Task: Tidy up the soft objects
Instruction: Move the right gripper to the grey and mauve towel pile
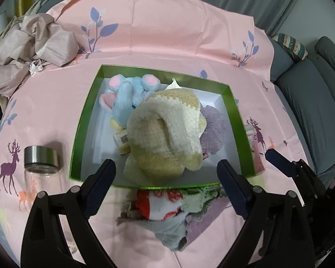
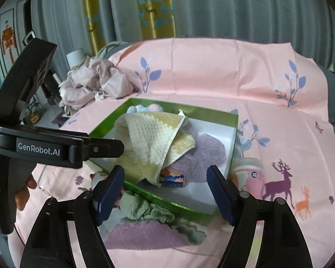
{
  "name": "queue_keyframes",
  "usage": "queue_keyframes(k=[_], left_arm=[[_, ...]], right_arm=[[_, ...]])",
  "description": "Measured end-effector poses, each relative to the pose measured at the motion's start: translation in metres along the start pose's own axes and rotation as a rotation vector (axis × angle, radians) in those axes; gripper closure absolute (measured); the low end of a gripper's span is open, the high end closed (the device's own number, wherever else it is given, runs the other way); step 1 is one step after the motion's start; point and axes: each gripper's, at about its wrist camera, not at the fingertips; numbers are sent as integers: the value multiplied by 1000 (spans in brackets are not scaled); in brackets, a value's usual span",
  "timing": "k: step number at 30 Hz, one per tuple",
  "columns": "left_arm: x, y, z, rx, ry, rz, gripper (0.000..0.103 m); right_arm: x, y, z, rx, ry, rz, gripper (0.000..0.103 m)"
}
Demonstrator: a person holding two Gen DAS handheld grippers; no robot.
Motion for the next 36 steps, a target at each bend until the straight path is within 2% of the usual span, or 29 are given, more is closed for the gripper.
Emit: queue_keyframes(k=[10, 12, 15, 22, 28, 31, 36], left_arm=[[-29, -33, -1, -45, -49, -44, 10], [-35, -38, 2, -52, -62, -55, 0], [-48, -46, 7, -82, -87, -76, 1], [-87, -48, 17, -155, -118, -77, 1], [-125, -34, 25, -190, -121, -79, 1], [-137, -24, 27, -185, -115, -75, 1], [-147, -3, 17, -112, -25, -32, 1]], right_arm=[[-26, -31, -7, 12, 34, 1, 26], [-33, -35, -9, 17, 45, 11, 26], [-46, -40, -10, 39, 60, 24, 26], [-81, -38, -17, 80, 91, 84, 26], [-112, -28, -29, 108, 182, 134, 26], [-123, -21, -33, 113, 217, 157, 26], [-132, -12, -31, 140, 243, 164, 26]])
Point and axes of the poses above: each gripper's, at about its wrist camera, not at the fingertips, and y roughly the way its jaws point, z to its left, x to its top, and after that the axes turned 13 degrees about -x, right-handed
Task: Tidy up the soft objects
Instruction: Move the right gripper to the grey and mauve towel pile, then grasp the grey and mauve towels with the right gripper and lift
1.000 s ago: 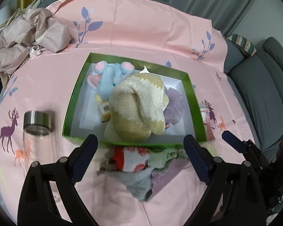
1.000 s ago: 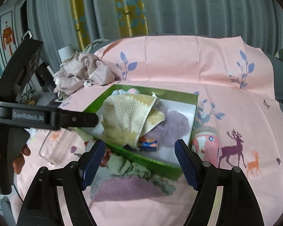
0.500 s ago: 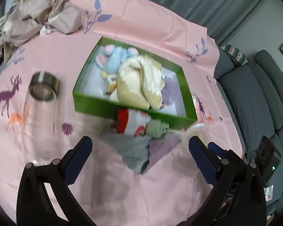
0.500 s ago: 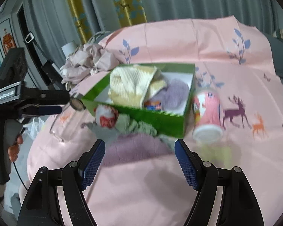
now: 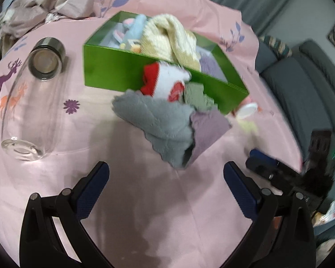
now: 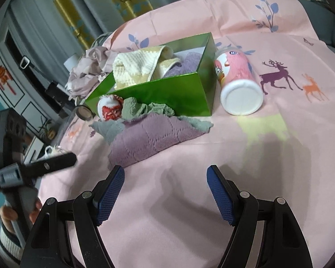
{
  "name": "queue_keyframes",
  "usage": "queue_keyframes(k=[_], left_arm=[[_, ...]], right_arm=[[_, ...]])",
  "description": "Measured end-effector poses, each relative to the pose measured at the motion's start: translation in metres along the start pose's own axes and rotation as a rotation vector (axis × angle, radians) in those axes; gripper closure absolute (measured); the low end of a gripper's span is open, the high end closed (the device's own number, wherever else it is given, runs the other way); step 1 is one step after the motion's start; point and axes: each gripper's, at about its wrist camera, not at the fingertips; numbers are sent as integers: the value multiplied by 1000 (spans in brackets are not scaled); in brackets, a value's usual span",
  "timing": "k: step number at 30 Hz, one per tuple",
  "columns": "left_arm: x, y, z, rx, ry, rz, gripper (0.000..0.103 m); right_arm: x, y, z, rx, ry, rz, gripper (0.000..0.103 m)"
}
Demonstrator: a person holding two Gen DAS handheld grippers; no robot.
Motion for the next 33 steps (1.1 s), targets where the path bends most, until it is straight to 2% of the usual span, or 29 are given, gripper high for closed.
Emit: queue_keyframes(k=[3, 7, 12, 16, 19, 23, 26, 27, 29, 33], left_arm=[[-3, 13, -6, 19, 49, 28, 1], [-2, 27, -7, 31, 67, 48, 1], [6, 42, -11, 61, 105, 40, 1], [11, 50, -10, 55, 113, 32, 4], [12, 59, -11, 47, 130, 55, 13], [11, 64, -14, 43, 159, 58, 18], [13, 63, -11, 40, 143, 48, 41], [14, 63, -10, 40, 138, 46, 44], [15, 61, -8, 36, 123, 41, 50], [12, 57, -10, 32, 123, 47, 62]], right_arm=[[0, 7, 0, 16, 13, 2, 26], [4, 18, -1, 38, 30, 5, 26], [11, 31, 1, 48, 34, 12, 26], [18, 40, 1, 31, 28, 7, 26], [26, 46, 1, 40, 27, 8, 26], [31, 54, 6, 44, 1, 10, 26], [32, 57, 6, 58, 5, 4, 27], [32, 57, 6, 60, 8, 0, 29], [33, 58, 7, 77, 10, 1, 50], [33, 60, 11, 118, -5, 8, 72]])
Point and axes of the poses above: each gripper's, at about its wrist camera, not at the fingertips, and y roughly the way its jaws point, z to its left, x to its top, and after that the axes turned 13 degrees about -x, right-handed
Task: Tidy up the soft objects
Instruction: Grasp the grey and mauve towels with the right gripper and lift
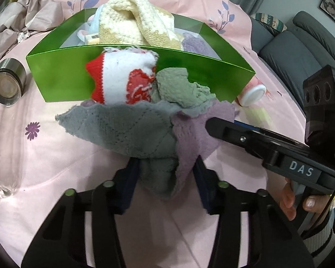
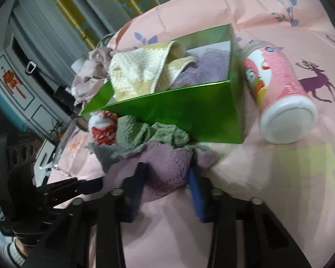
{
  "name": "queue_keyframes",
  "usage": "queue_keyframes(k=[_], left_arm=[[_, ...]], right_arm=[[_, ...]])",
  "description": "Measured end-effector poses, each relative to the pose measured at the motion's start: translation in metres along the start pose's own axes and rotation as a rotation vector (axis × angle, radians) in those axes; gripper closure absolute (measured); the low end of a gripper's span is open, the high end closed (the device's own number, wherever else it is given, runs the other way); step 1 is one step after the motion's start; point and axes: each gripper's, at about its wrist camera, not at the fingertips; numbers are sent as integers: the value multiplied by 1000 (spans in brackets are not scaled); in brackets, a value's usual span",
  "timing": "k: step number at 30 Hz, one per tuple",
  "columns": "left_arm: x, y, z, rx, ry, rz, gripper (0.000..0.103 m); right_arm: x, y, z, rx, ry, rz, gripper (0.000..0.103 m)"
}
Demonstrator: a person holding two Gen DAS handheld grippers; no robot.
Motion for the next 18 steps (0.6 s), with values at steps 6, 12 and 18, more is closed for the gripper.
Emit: queue_keyframes(k=[6, 12, 18], left_arm=[[-7, -10, 0, -59, -54, 2, 84], [-18, -30, -2, -123, -98, -7, 87], [-33, -62, -12, -166, -108, -51, 90]], right_arm=[[-8, -11, 6, 23, 5, -6, 81], [-28, -31, 19, 55, -49, 16, 81], [-35, -54, 29, 147, -69, 2, 81]])
Point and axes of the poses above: each gripper's, at about its wrist camera, not at the fingertips, and y roughly the way its jaws point, z to its left, x to its top, and after that the axes turned 13 degrees about -x, right-handed
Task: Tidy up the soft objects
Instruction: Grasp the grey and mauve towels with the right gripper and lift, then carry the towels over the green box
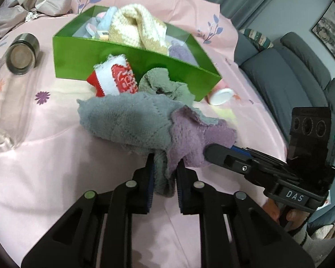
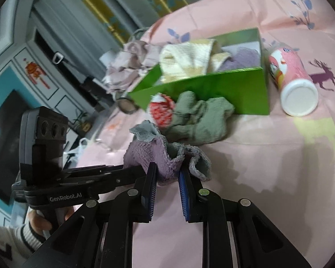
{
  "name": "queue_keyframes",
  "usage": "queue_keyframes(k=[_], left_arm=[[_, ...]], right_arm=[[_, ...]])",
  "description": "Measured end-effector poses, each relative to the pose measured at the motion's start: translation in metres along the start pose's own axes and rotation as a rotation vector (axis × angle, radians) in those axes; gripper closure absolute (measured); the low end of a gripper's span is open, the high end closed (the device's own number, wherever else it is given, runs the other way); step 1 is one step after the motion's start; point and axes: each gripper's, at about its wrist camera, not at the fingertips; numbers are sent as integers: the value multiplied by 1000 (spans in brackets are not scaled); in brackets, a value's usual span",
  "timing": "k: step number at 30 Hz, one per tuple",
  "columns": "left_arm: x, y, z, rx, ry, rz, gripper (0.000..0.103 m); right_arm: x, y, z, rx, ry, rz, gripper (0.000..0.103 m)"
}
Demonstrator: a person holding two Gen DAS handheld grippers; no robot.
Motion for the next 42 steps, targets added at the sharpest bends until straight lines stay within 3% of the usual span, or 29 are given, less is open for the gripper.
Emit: queue_keyframes(k=[7, 13, 27, 42], left_arm=[[-2, -35, -16, -24, 9, -77, 90], [4, -55, -28, -23, 43, -121, 90], [44, -78, -56, 2, 175, -205, 90], [97, -74, -72, 35, 260, -227, 90]], right_arm=[[1, -18, 32, 69, -79, -58, 81], [8, -28, 48, 70, -115, -99, 81], [43, -62, 72, -23, -166, -240, 81], [87, -66, 67, -52, -158, -319, 81]])
Point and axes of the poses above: each gripper's, at about its wrist camera, not at the fingertips, and y roughly the way its jaws point, z to its left, x to its top, and after that the axes turned 13 degrees about -x, right-handed
